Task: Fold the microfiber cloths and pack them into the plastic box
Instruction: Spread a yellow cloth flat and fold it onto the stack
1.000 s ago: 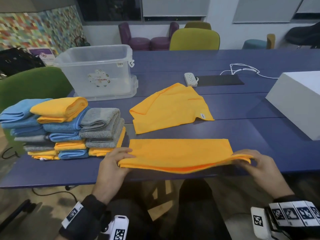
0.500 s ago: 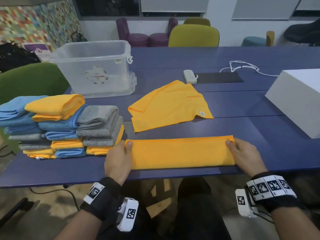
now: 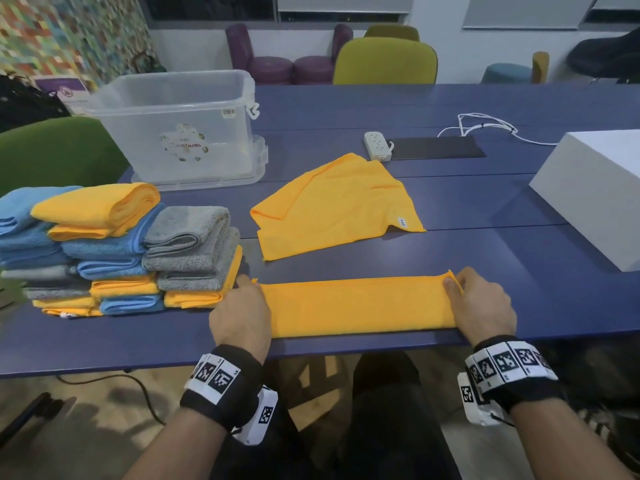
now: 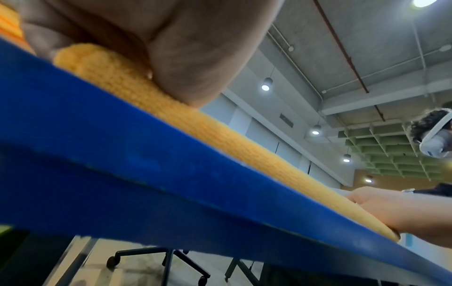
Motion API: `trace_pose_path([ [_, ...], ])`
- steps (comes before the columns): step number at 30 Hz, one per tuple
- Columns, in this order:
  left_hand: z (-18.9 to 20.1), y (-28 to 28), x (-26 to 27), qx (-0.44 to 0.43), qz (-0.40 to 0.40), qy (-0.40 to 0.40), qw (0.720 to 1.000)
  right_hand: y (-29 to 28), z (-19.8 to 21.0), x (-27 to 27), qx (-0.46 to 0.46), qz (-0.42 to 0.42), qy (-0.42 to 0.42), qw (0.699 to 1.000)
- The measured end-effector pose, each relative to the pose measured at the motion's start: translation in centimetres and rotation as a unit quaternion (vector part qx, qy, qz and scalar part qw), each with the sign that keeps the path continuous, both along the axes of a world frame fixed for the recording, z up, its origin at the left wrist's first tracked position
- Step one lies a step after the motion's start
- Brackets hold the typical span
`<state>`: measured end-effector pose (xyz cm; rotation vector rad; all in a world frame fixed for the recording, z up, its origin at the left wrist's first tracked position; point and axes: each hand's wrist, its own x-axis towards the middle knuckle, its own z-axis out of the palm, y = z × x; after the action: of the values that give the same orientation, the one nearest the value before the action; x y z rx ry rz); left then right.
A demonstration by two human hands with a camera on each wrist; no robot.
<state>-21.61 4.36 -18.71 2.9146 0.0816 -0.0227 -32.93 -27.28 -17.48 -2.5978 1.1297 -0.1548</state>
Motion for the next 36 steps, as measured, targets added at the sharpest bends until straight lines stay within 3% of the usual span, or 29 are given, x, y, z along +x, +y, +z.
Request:
trace_pose_path([
  [16, -0.2, 0.4, 0.4, -0.003, -0.023, -0.012, 1.000, 0.7, 0.0, -0.4, 0.014, -0.017, -0.066, 0.998],
  [24, 0.4, 0.1, -0.1, 0.014, -0.024, 0.003, 1.000, 0.1, 0.0, -0.5, 0.024, -0.009, -0.022, 0.999],
  [27, 1.0, 0.1, -1.0, 0.011, -0.023, -0.031, 0.999, 0.5, 0.0, -0.8, -0.027, 0.001, -0.069, 0.997],
  [30, 1.2, -0.7, -2.3, 0.041, -0.077, -0.139, 0.987, 2.2, -0.5, -0.4, -0.120, 0.092, -0.101, 0.983],
  [32, 0.5, -1.9, -3.1, 0.029, -0.147, -0.198, 0.969, 4.9, -0.8, 0.2, -0.112, 0.206, -0.120, 0.965],
  [34, -0.3, -3.4, -3.8, -0.003, -0.225, -0.179, 0.958, 8.4, -1.3, 0.8, -0.075, 0.329, -0.117, 0.934],
  [36, -1.3, -4.2, -4.1, -0.012, -0.263, -0.106, 0.959, 11.2, -1.8, 1.3, -0.024, 0.401, -0.062, 0.914],
])
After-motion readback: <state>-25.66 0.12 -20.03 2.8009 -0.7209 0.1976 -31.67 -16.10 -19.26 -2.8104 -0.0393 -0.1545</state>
